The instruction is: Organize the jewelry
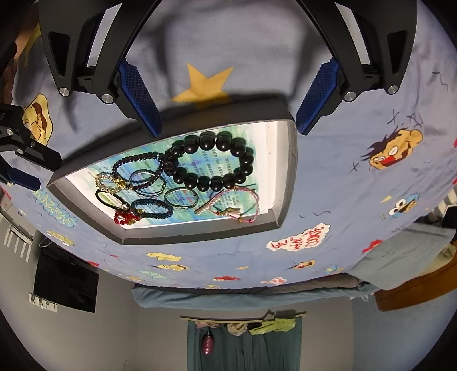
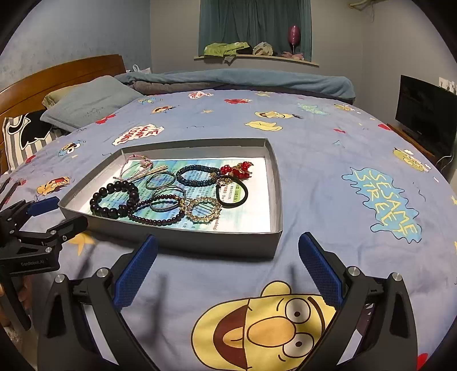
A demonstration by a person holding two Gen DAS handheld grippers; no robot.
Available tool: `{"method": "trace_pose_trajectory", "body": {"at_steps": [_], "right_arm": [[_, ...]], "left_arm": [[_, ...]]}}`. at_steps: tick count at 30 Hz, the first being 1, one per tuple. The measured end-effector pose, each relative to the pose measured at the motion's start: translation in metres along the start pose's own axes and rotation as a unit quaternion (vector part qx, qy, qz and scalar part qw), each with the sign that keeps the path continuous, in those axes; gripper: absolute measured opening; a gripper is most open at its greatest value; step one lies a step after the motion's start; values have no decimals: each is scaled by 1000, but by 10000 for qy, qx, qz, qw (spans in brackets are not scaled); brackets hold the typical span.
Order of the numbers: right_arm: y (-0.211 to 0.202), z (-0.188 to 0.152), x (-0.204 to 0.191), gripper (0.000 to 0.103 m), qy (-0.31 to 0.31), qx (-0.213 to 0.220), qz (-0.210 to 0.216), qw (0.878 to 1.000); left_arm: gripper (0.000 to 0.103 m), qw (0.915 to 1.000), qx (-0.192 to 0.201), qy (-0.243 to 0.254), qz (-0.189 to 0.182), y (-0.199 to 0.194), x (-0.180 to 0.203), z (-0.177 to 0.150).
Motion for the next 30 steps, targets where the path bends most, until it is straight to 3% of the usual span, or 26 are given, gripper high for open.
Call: {"method": "trace_pose_trajectory", "body": {"at_steps": [30], "right_arm": [[3, -3, -4, 97, -23, -36, -10, 10000]], "left_arm": [[95, 10000, 10, 22, -2, -1, 0, -1]]}}
Point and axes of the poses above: each gripper's, at about its wrist camera, not at the fingertips, and y roughly the way its jaws point, x to its right, z to its top, the point moved 9 cm from there along y, roughly the way its jaws point, and after that the axes turned 5 degrees about z, right-handed, at the moved point
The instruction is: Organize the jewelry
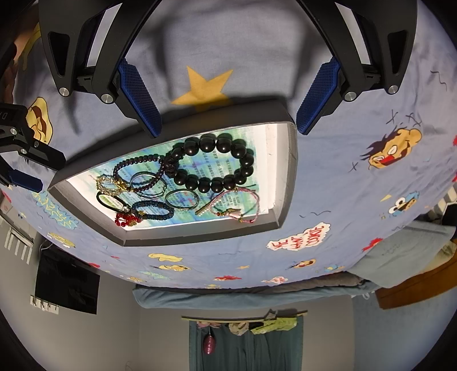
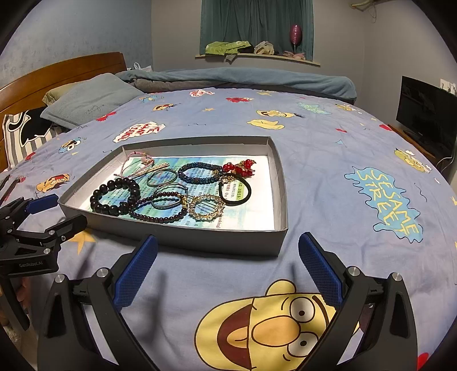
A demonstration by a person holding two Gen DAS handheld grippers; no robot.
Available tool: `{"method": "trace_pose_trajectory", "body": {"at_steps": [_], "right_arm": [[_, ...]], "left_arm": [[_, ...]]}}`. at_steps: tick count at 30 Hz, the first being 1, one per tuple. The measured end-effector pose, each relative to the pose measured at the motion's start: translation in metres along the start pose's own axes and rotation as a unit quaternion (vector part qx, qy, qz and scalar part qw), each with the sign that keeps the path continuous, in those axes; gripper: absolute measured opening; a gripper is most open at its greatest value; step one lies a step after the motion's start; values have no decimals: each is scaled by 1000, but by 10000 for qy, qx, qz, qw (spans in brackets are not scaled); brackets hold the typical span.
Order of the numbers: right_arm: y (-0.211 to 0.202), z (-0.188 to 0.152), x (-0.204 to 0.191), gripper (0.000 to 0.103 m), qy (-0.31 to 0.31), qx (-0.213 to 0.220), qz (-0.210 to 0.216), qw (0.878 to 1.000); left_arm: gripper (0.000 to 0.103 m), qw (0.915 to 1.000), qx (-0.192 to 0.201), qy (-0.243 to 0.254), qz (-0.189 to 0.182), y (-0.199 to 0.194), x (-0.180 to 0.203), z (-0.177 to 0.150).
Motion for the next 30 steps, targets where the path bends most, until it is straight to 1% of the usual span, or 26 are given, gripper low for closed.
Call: {"method": "trace_pose_trajectory", "body": {"at_steps": [30], "right_arm": [[1, -1, 1, 97, -22, -15, 1, 10000]], "left_arm": [[95, 10000, 6, 45, 14, 0, 0, -1]]}}
Point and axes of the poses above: each gripper's, at about its wrist camera, not at the fingertips, and y roughly the way its jaws point, x to its right, z to its top, the point moved 9 cm from there along y, roughly the way its jaws point, and after that the axes turned 5 degrees about z, right-handed, at the moved point
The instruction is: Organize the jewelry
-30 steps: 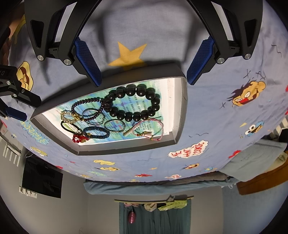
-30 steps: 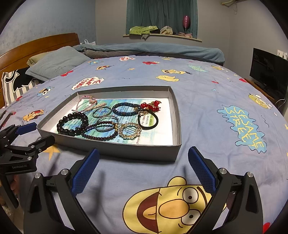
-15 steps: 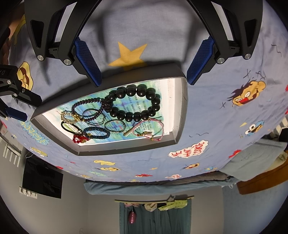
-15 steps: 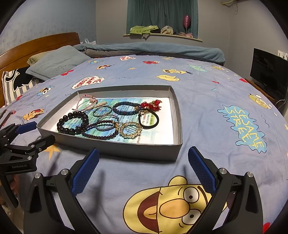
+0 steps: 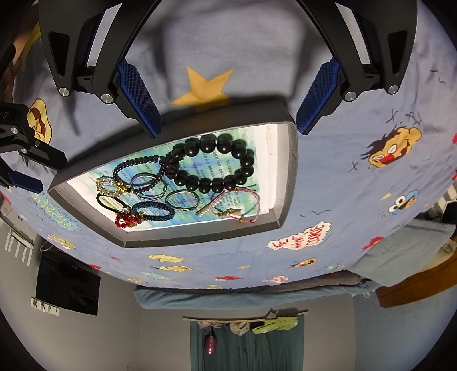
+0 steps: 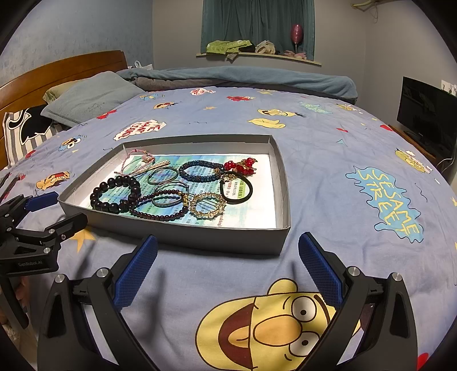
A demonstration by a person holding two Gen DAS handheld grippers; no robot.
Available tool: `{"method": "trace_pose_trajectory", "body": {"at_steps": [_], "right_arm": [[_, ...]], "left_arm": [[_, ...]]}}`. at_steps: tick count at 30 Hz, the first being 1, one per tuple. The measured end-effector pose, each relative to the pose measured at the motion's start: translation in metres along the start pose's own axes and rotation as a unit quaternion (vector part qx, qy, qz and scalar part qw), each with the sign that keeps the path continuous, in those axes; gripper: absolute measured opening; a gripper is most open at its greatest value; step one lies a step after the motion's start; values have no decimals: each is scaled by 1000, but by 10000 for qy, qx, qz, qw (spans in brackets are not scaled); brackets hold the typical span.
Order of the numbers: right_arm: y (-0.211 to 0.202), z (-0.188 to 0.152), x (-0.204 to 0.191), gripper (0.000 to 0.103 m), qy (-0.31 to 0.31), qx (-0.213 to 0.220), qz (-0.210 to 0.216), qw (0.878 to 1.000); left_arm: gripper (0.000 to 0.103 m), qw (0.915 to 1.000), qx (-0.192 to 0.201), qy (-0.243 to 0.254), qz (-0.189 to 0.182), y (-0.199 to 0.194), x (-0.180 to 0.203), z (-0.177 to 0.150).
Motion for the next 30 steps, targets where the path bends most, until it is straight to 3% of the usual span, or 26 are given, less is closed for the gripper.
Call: {"method": "trace_pose_trajectory", "body": {"at_steps": [22, 30], "right_arm": [[1, -2, 2, 98, -5, -10, -21, 10000], [2, 0, 4, 97, 7, 13, -24, 10000]], "left_arm": [[95, 9998, 164, 56, 17, 0, -3, 3], [96, 10000, 35, 59, 11, 2, -4, 2]]}}
Point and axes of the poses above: each gripper's, at about its wrist camera, not at the fingertips, and y roughly the way its jaws point, x to its right, z to its top, the point moved 9 cm from there along y, roughly the way its jaws point, and after that the axes turned 5 degrees about z, right-handed, at the moved point
